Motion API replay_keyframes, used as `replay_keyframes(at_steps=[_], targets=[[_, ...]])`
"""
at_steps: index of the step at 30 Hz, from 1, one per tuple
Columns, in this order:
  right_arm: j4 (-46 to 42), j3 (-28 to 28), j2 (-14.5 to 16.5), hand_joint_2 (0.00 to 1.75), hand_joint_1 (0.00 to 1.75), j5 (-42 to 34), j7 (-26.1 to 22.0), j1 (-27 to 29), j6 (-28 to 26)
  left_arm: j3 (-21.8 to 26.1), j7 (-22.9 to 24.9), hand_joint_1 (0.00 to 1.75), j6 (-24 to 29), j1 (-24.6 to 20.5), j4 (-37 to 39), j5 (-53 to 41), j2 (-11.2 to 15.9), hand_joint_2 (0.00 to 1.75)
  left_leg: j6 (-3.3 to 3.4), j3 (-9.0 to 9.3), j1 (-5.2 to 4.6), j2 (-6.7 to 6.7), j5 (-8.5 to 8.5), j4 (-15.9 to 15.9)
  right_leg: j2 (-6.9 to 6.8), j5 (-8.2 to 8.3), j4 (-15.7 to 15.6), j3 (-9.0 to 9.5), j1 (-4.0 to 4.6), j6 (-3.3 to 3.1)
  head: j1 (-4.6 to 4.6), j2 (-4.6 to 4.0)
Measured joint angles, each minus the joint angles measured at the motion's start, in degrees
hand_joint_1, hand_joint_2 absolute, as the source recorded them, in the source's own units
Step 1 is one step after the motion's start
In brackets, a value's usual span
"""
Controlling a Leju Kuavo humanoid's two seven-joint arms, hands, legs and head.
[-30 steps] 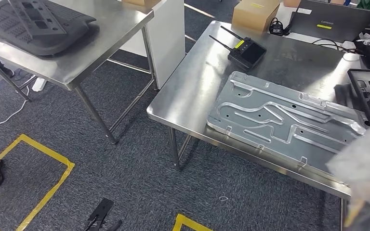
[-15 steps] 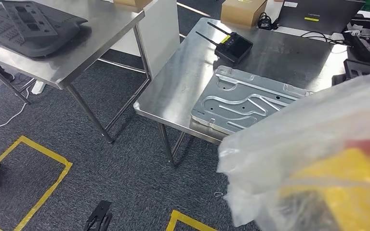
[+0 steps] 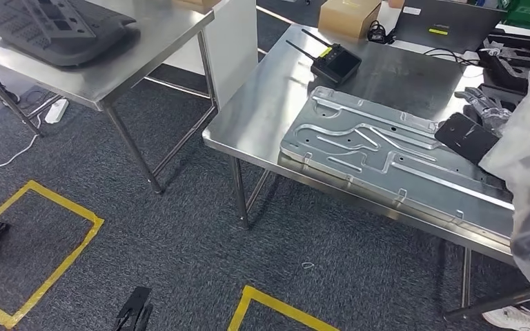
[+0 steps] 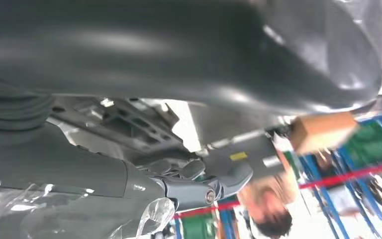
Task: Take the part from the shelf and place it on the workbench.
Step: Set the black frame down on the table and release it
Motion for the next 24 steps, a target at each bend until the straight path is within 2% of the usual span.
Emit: replay_keyframes(at_steps=[1,2,3,4,5,6,7,8,9,10,11,12,13,14,15,16,18,19,20,21,22,24], targets=[[-1.7,-0.1,0.2,0.0,0.0,-1.2,0.3,0.1,0.0,0.1,0.0,0.0,0.0,0.1,0.0,0.0,0.0,0.0,0.07,-0.69,0.05,0.06,0.71,0.0,-0.01,-3.73,4.3,-0.5,0.1,0.07,0.04,0.0],[-3.5,-0.2,0.5,0.0,0.0,-3.2,0.9,0.4,0.0,0.2,0.0,0.0,0.0,0.1,0.0,0.0,0.0,0.0,0.03,-1.38,0.01,0.11,1.32,0.0,-0.01,-6.07,8.7,-0.78,0.16,0.21,0.08,0.0],[-5.5,-0.2,0.8,0.0,0.0,-5.8,1.8,0.8,0.0,0.3,-0.1,0.0,0.1,0.1,0.0,0.0,-0.1,0.0,0.0,-2.15,-0.06,0.19,1.95,0.1,-0.01,-6.98,12.2,-0.59,0.25,0.32,0.1,0.0],[-7.7,-0.2,1.4,0.0,0.0,-9.2,3.1,1.4,-0.3,0.4,-0.2,0.0,0.2,0.1,0.0,0.0,-0.2,0.0,-0.04,-2.91,-0.15,0.31,2.53,0.2,-0.01,-6.3,13.8,0.42,0.35,0.35,0.1,0.0],[-9.8,-0.1,1.9,0.0,0.0,-12.4,4.7,2.1,-0.7,0.5,-0.3,0.0,0.2,0.1,0.0,0.1,-0.3,0.0,-0.09,-3.64,-0.23,0.41,3.06,0.2,-0.02,-4.77,13.4,2.21,0.49,0.3,0.1,0.0],[-11.7,0.1,2.6,0.0,0.0,-15.4,6.3,3.2,-1.4,0.5,-0.3,0.0,0.3,0.1,0.0,0.2,-0.3,0.0,-0.17,-4.32,-0.29,0.5,3.57,0.3,-0.07,-3.22,10.8,5.04,0.64,0.16,0.1,0.0],[-13.7,0.4,3.5,0.0,0.0,-18.0,7.7,4.7,-2.2,0.6,-0.4,0.0,0.4,0.1,0.0,0.2,-0.4,0.0,-0.29,-4.89,-0.3,0.57,4.04,0.5,-0.32,-2.77,6.2,8.94,0.85,-0.13,0.1,0.0],[-15.6,0.9,4.2,0.0,0.0,-19.6,8.4,6.7,-3.1,0.6,-0.4,0.0,0.5,0.1,0.0,0.3,-0.6,0.0,-0.47,-5.3,-0.35,0.6,4.48,0.7,-0.66,-3.39,0.6,13.02,1.14,-0.49,0.09,0.0],[-17.2,1.6,5.1,0.0,0.0,-20.5,8.6,8.9,-4.2,0.7,-0.4,0.0,0.7,0.1,0.0,0.3,-0.7,0.0,-0.74,-5.46,-0.32,0.63,4.98,0.7,-0.98,-4.14,-4.0,16.29,1.44,-0.94,0.05,0.0],[-18.2,2.4,6.0,0.0,0.0,-20.5,8.1,11.2,-5.4,0.8,-0.2,0.0,0.8,0.1,0.0,0.3,-0.8,0.0,-1.01,-5.44,-0.22,0.65,5.46,0.7,-1.24,-4.92,-7.2,18.45,1.72,-1.33,0.0,-0.01],[-18.6,3.2,6.7,0.0,0.0,-19.9,7.1,13.5,-6.8,0.9,-0.1,0.0,0.9,0.1,0.0,0.3,-1.0,0.0,-1.27,-5.38,-0.12,0.62,5.91,0.7,-1.32,-5.06,-8.5,19.18,1.93,-1.59,-0.04,-0.01],[-17.8,4.2,7.4,0.0,0.0,-18.5,5.0,15.9,-8.6,0.9,0.2,0.0,1.0,0.1,0.0,0.3,-1.1,0.0,-1.56,-5.39,-0.04,0.52,6.46,0.5,-1.31,-4.54,-8.4,18.92,1.95,-1.94,-0.04,-0.02],[-16.3,5.6,8.2,0.0,0.0,-17.0,1.8,18.1,-10.8,0.9,0.6,0.0,1.0,0.2,0.0,0.4,-1.2,0.0,-1.86,-5.73,0.02,0.39,6.3,0.7,-1.38,-4.07,-8.5,18.65,1.89,-2.2,0.0,-0.02],[-14.3,7.3,8.9,0.0,0.0,-15.7,-1.6,20.1,-12.7,0.9,0.8,0.0,1.1,0.4,0.0,0.4,-1.3,0.0,-2.24,-6.33,0.04,0.26,5.37,1.6,-1.47,-3.56,-8.6,18.21,1.81,-2.49,-0.03,-0.02],[-12.3,9.1,9.7,0.0,0.0,-14.7,-4.7,22.0,-14.5,1.0,1.0,0.0,1.1,0.6,0.0,0.4,-1.5,0.0,-2.7,-7.24,0.16,0.18,3.46,3.4,-1.59,-2.9,-8.7,17.56,1.7,-2.78,-0.07,-0.02],[-10.6,10.9,10.4,0.0,0.0,-14.4,-6.7,23.4,-15.7,1.0,1.2,0.0,1.1,0.8,0.0,0.4,-1.5,0.0,-3.13,-8.45,0.39,0.17,0.64,6.3,-1.68,-2.32,-8.6,16.81,1.68,-2.79,-0.15,-0.02],[-8.2,13.7,11.0,0.0,0.0,-15.2,-7.1,25.9,-17.1,1.2,1.2,0.0,1.2,0.9,0.0,0.5,-1.6,0.0,-3.79,-11.15,0.77,0.23,-5.04,15.0,-1.52,-0.94,-8.2,14.56,1.66,-2.62,-0.23,-0.02],[-7.5,14.5,11.1,0.0,0.0,-15.6,-6.7,26.6,-17.4,1.2,1.2,0.0,1.2,0.9,0.0,0.6,-1.6,0.0,-3.93,-11.92,0.85,0.23,-6.36,18.6,-1.22,-0.16,-8.0,13.16,1.59,-2.49,-0.24,-0.02],[-6.9,15.0,11.2,0.0,0.0,-15.9,-6.3,26.9,-17.6,1.3,1.2,0.0,1.2,0.9,0.0,0.7,-1.7,0.0,-4.01,-11.84,0.91,0.22,-6.36,20.6,-0.77,0.67,-7.8,11.66,1.47,-2.42,-0.24,-0.02],[-6.8,15.1,11.2,0.0,0.0,-15.9,-6.2,26.6,-17.7,1.3,1.2,0.0,1.2,0.8,0.0,0.7,-1.7,0.0,-3.94,-10.55,0.94,0.16,-4.97,20.1,-0.04,1.47,-7.7,10.26,1.34,-2.32,-0.24,-0.02],[-6.8,15.1,11.2,0.0,0.0,-15.9,-6.2,25.4,-17.7,1.3,1.2,0.0,1.2,0.8,0.0,0.7,-1.7,0.0,-3.64,-8.01,0.97,-0.26,-3.28,17.2,0.9,2.29,-7.6,8.93,1.16,-2.13,-0.24,-0.02],[-6.8,15.1,11.2,0.0,0.0,-15.9,-6.2,22.7,-17.7,1.3,1.2,0.0,1.2,0.5,0.0,0.7,-1.7,0.0,-2.64,-1.7,0.96,-2.28,-1.67,9.1,2.68,3.63,-7.6,7.08,0.54,-1.66,-0.24,-0.02]])
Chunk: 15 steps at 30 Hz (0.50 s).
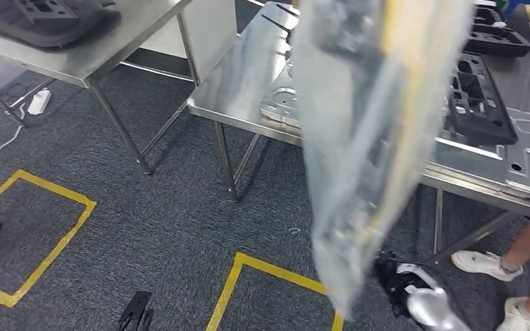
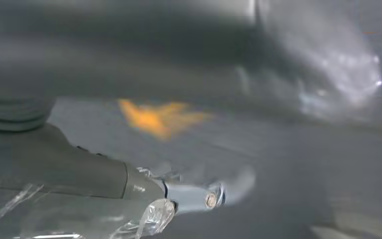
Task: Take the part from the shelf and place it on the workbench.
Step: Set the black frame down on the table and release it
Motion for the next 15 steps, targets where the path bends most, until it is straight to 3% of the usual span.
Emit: replay_keyframes(at_steps=[1,2,5,6,7,9,10,11,12,13,14,15], targets=[[0.0,0.0,0.0,0.0,0.0,0.0,0.0,-1.0,0.0,0.0,0.0,0.0,0.0,-0.2,0.0,0.0,0.0,0.0,0.43,2.16,-0.03,-0.96,-0.01,-2.9,0.51,0.36,0.0,-0.43,-0.26,0.16,0.0,0.0],[0.0,0.0,0.0,0.0,0.0,0.0,0.0,-1.2,0.0,0.0,0.0,0.0,0.0,-0.3,0.0,0.0,0.0,0.0,0.64,3.14,-0.05,-1.56,-0.27,-4.2,0.64,0.49,0.0,-0.6,-0.47,0.24,0.0,0.0],[0.0,0.0,0.0,0.0,0.0,0.0,0.0,-1.2,0.0,0.0,0.0,0.0,0.0,-0.3,0.0,0.0,0.0,0.0,0.64,3.14,-0.05,-1.56,-0.27,-4.2,0.64,0.49,0.0,-0.6,-0.47,0.24,0.0,0.0],[0.0,0.0,0.0,0.0,0.0,0.0,0.0,-0.8,0.0,0.0,0.0,0.0,0.0,0.3,0.0,0.0,0.0,0.0,-0.15,2.11,-1.63,-1.7,-1.39,-7.2,0.45,1.01,-0.7,0.27,-5.55,2.36,0.0,0.0],[0.0,0.0,0.0,0.0,0.0,0.0,0.0,-0.6,0.0,0.0,0.0,0.0,0.0,0.9,0.0,0.0,0.0,0.0,-0.96,1.66,-2.06,-1.39,-1.1,-10.7,0.19,1.4,-1.6,1.57,-9.72,4.13,0.0,0.0],[0.0,0.0,0.0,0.0,0.0,0.0,0.0,0.1,0.0,0.0,0.0,0.0,0.0,2.0,0.0,0.0,0.0,0.0,-2.54,4.02,-0.46,-1.04,3.47,-16.9,-0.38,2.69,-3.5,5.42,-18.22,7.49,0.0,0.0],[0.0,0.0,0.0,0.0,0.0,0.0,0.0,-0.5,0.0,0.0,0.0,0.0,0.0,1.7,0.0,0.0,0.0,0.0,-2.77,6.51,1.79,-0.75,6.94,-17.3,-0.46,3.38,-4.3,6.18,-17.79,7.55,0.0,0.0],[0.0,0.0,0.0,0.0,0.0,0.0,0.0,-1.3,0.0,0.0,0.0,0.0,0.0,1.1,0.0,0.0,0.0,0.0,-3.3,7.81,2.88,-1.04,8.83,-17.5,-0.28,4.66,-6.1,5.96,-18.2,8.53,0.0,0.0],[8.3,1.7,2.8,0.0,0.0,-1.0,3.8,-2.5,-1.4,-0.1,-0.1,0.0,-0.5,0.4,0.1,-1.2,0.6,0.0,-4.2,7.11,3.11,-0.99,9.55,-18.6,-0.52,6.69,-8.9,4.76,-18.66,9.89,-1.94,-0.09],[16.1,3.4,5.1,0.0,0.0,-2.0,7.5,-3.4,-2.8,-0.2,-0.1,0.0,-1.0,-0.1,0.1,-2.5,0.9,0.0,-5.31,5.04,3.17,-0.65,10.14,-20.5,-1.35,7.96,-11.4,2.49,-18.98,10.56,-3.73,-0.19],[24.0,5.2,7.9,0.0,0.0,-3.1,11.2,-3.4,-4.1,-0.3,-0.2,0.0,-1.5,-0.4,0.1,-3.9,1.3,0.0,-5.92,2.63,3.43,0.01,11.18,-22.0,-2.41,7.4,-11.4,-0.8,-18.53,10.16,-4.98,-0.24],[33.7,7.3,11.0,0.0,0.0,-4.2,14.7,-3.4,-5.5,-0.3,-0.3,0.0,-2.0,-0.4,0.1,-5.3,1.7,0.0,-6.17,0.76,3.75,1.2,12.41,-23.2,-3.35,5.33,-7.6,-4.87,-17.59,8.63,-6.21,-0.29]])
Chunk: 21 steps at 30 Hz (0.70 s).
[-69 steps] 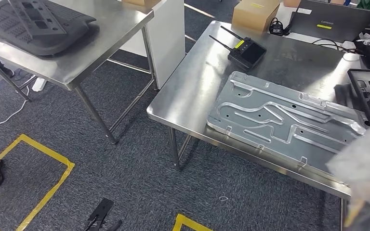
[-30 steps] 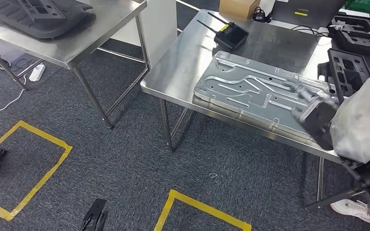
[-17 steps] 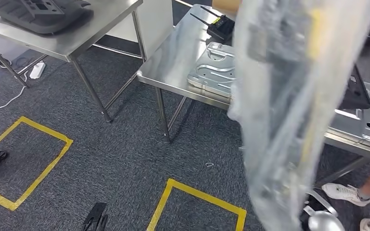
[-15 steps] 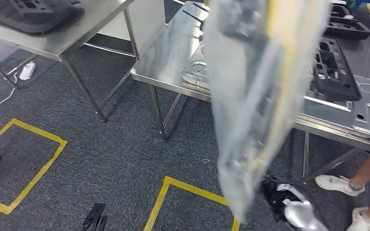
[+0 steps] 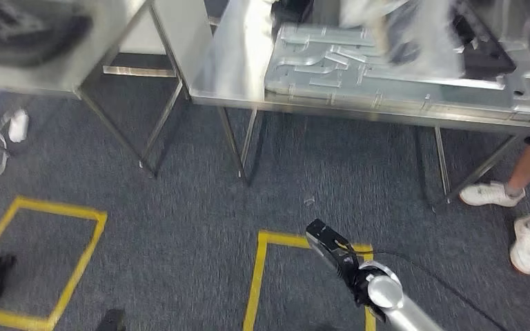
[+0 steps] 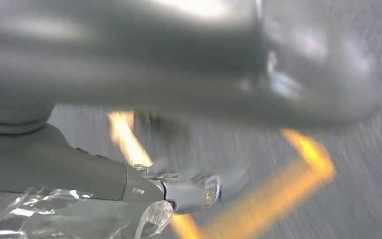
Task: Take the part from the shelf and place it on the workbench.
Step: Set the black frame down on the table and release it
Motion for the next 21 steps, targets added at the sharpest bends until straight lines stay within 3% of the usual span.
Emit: replay_keyframes(at_steps=[1,2,3,4,5,6,7,9,10,11,13,14,16,18,19,20,21], targets=[[3.2,0.5,0.7,0.0,0.0,0.0,-0.4,0.3,0.0,0.0,0.0,0.0,-0.1,0.3,0.0,-0.2,-0.2,0.0,0.08,-0.81,-0.11,1.26,0.65,-0.5,0.04,-4.22,7.5,-4.37,1.59,-2.37,0.85,0.04],[8.0,1.2,2.3,0.0,0.0,0.2,-1.0,0.8,-0.1,0.0,-0.1,0.0,-0.4,0.9,0.2,-0.2,-0.2,0.0,0.58,-0.66,-0.23,2.47,0.87,-0.8,0.92,-9.03,16.4,-7.97,3.33,-4.8,1.72,0.09],[13.9,1.9,3.5,0.0,0.0,0.4,-1.6,1.2,-0.1,-0.1,-0.3,0.0,-0.7,1.5,0.6,-0.2,-0.5,0.0,0.83,0.47,-0.31,3.37,0.64,-1.1,2.02,-12.73,23.9,-9.41,5.07,-6.96,2.05,0.09],[18.9,2.5,4.5,0.0,0.0,0.7,-2.2,2.1,-0.1,-0.3,-0.4,0.0,-1.1,2.0,0.9,-0.3,-0.8,0.0,1.04,2.11,-0.44,3.81,0.28,-1.4,2.74,-15.14,28.1,-8.45,6.69,-8.76,2.49,0.09],[23.0,3.1,5.3,0.0,0.0,1.2,-2.6,2.9,0.1,-0.5,-0.7,0.0,-1.6,2.4,1.2,-0.6,-1.1,0.0,1.16,3.76,-0.39,3.75,-0.24,-1.6,2.82,-15.66,28.6,-5.66,8.05,-9.96,2.85,0.09],[26.5,3.7,6.0,0.0,0.0,1.8,-3.0,3.5,0.4,-0.6,-1.2,0.0,-2.1,2.6,1.3,-1.0,-1.3,0.0,1.18,5.02,-0.23,3.61,-0.79,-1.4,2.52,-14.66,26.0,-1.89,9.25,-10.61,3.12,0.09],[29.3,4.3,6.6,0.0,0.0,2.5,-3.6,3.5,0.7,-0.7,-1.8,0.0,-2.6,2.6,1.4,-1.5,-1.3,0.0,0.99,5.56,-0.17,3.37,-1.32,-0.7,2.04,-13.15,21.6,1.85,10.17,-10.81,3.41,0.09],[33.2,5.0,7.3,0.0,0.0,3.7,-5.1,2.2,0.9,-0.6,-3.6,0.0,-2.9,1.9,1.4,-1.8,-1.2,0.0,0.26,4.38,-0.19,3.13,-2.54,2.2,1.39,-9.61,13.9,7.46,11.58,-10.86,3.9,0.09],[34.7,5.3,7.6,0.0,0.0,4.2,-5.6,0.9,0.8,-0.6,-4.2,0.0,-2.5,1.2,1.4,-1.5,-1.2,0.0,-0.18,2.89,-0.39,3.15,-3.1,4.3,1.12,-8.97,11.0,9.38,12.27,-11.02,4.2,0.09],[36.1,5.6,7.7,0.0,0.0,4.9,-5.8,-0.5,0.7,-0.6,-4.6,0.0,-1.9,0.7,1.4,-1.1,-1.2,0.0,-0.57,1.15,-0.55,3.23,-3.5,6.3,0.95,-8.79,9.4,10.36,12.81,-10.56,4.44,0.09],[38.6,6.5,8.3,0.0,0.0,6.5,-5.9,-2.7,0.6,-0.7,-4.5,0.0,-0.7,0.0,1.3,-0.7,-1.3,0.0,-1.05,-2.23,-0.27,3.4,-4.59,10.2,0.61,-9.66,7.6,10.17,13.33,-9.03,4.39,0.09],[39.6,7.0,8.7,0.0,0.0,7.3,-5.7,-3.5,0.7,-0.8,-4.1,0.0,-0.2,0.0,1.3,-0.8,-1.3,0.0,-0.97,-3.73,-0.04,3.42,-6.32,12.6,0.57,-9.68,7.9,9.41,13.5,-8.11,4.1,0.09],[41.3,8.2,9.6,0.0,0.0,8.3,-4.6,-4.2,0.9,-1.0,-2.6,0.0,0.6,0.1,1.3,-1.3,-1.4,0.87,-0.31,-6.85,-0.04,3.08,-12.43,20.8,0.31,-8.92,8.3,8.52,14.38,-8.12,3.62,0.09],[42.9,9.2,10.2,0.0,0.0,8.7,-3.3,-4.5,0.9,-1.1,-0.8,0.0,1.1,0.2,1.3,-1.7,-1.3,0.87,0.41,-9.41,-0.68,2.57,-17.65,29.9,-0.13,-8.13,8.3,7.74,15.51,-8.7,3.55,0.09],[43.6,9.7,10.4,0.0,0.0,8.8,-2.7,-4.7,0.9,-1.1,-0.1,0.0,1.3,0.3,1.3,-1.8,-1.3,0.44,0.68,-9.56,-0.93,2.37,-18.68,32.3,-0.25,-7.72,8.4,7.26,15.94,-8.83,3.52,0.09],[44.1,10.0,10.6,0.0,0.0,8.9,-2.2,-4.8,0.9,-1.2,0.6,0.0,1.4,0.3,1.3,-1.9,-1.3,0.0,0.93,-8.49,-1.07,2.27,-18.72,32.3,-0.21,-7.33,8.4,6.74,16.22,-8.86,3.53,0.09],[44.7,10.4,10.7,0.0,0.0,9.0,-1.8,-5.0,0.9,-1.3,1.2,0.0,1.4,0.3,1.3,-1.9,-1.3,0.0,1.11,-6.14,-1.08,2.25,-18.04,29.8,-0.06,-6.97,8.6,6.18,16.35,-8.75,3.53,0.09]])
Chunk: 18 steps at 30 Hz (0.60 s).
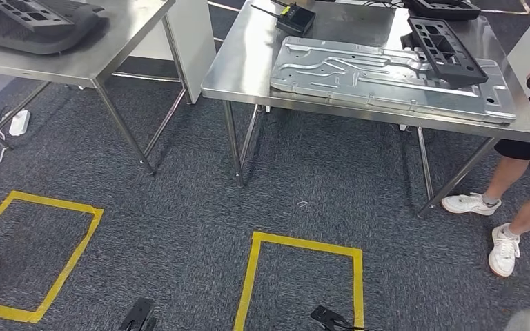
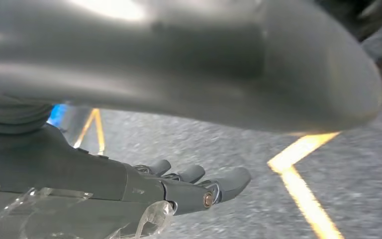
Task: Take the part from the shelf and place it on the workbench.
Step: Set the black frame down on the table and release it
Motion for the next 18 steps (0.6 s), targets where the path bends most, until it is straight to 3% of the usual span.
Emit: replay_keyframes(at_steps=[2,4,7,8,10,12,13,14,15,18], targets=[[0.9,0.4,0.2,0.0,0.0,0.1,0.5,-0.4,0.0,-0.2,0.9,0.0,-0.2,-0.2,0.0,-0.1,0.0,0.87,0.26,6.02,0.09,-0.05,1.7,-8.0,0.39,0.44,0.8,-1.13,0.17,0.48,-0.02,0.0],[1.6,0.8,0.2,0.0,0.0,0.0,0.7,-0.7,-0.1,-0.3,1.6,0.0,-0.4,-0.4,0.0,-0.3,0.0,1.75,1.03,8.47,0.16,-0.39,2.48,-11.8,0.76,0.57,1.9,-1.93,0.45,1.01,0.22,0.01],[2.5,1.4,0.4,0.0,0.0,-0.1,0.7,-0.8,-0.5,-0.4,2.2,0.0,-0.7,-0.4,0.0,-0.5,0.0,1.75,2.74,7.54,0.04,-0.71,2.41,-11.5,1.02,0.67,2.6,-2.62,0.35,1.64,0.82,0.01],[2.7,1.6,0.6,0.0,0.0,-0.1,0.6,-0.8,-0.6,-0.4,2.3,0.0,-0.7,-0.4,0.0,-0.6,0.0,1.75,3.26,7.26,0.0,-0.69,2.7,-11.5,0.94,-0.18,3.6,-3.08,0.24,1.78,1.03,0.0],[3.0,1.9,0.8,0.0,0.0,0.0,0.4,-0.8,-0.9,-0.5,2.2,0.0,-0.6,-0.4,0.0,-0.6,0.0,1.75,4.1,6.64,-0.09,-0.65,3.4,-11.6,0.76,-4.24,9.0,-5.19,0.17,1.86,1.33,0.01],[3.3,2.1,0.9,0.0,0.0,0.0,0.1,-0.9,-1.0,-0.5,2.1,0.0,-0.4,-0.3,0.0,-0.7,0.1,1.75,4.45,5.93,-0.4,-0.63,3.95,-11.5,0.69,-9.03,17.3,-8.06,0.33,1.79,1.52,0.01],[3.5,2.2,0.9,0.0,0.0,0.0,0.0,-0.9,-1.1,-0.6,2.0,0.0,-0.3,-0.2,0.0,-0.7,0.1,1.75,4.49,5.68,-0.56,-0.63,4.15,-11.5,0.69,-10.22,20.0,-8.7,0.45,1.66,1.58,0.0],[3.7,2.2,1.0,0.0,0.0,0.0,-0.1,-0.9,-1.1,-0.6,1.9,0.0,-0.2,-0.2,0.0,-0.7,0.1,1.75,4.49,5.52,-0.71,-0.64,4.31,-11.5,0.69,-10.38,20.7,-8.34,0.61,1.41,1.62,0.0],[3.8,2.3,1.0,0.0,0.0,0.0,-0.2,-0.9,-1.2,-0.6,1.8,0.0,-0.1,-0.1,0.0,-0.7,0.1,1.75,4.45,5.47,-0.81,-0.65,4.42,-11.5,0.7,-9.45,18.9,-6.78,0.82,1.02,1.67,0.0],[4.0,2.4,1.1,0.0,0.0,0.0,-0.4,-1.0,-1.2,-0.6,1.3,0.0,0.2,-0.2,0.0,-0.7,0.1,1.75,4.18,5.42,-0.99,-0.67,4.61,-11.4,0.68,-5.26,6.8,0.47,1.69,-0.47,1.76,0.0]])
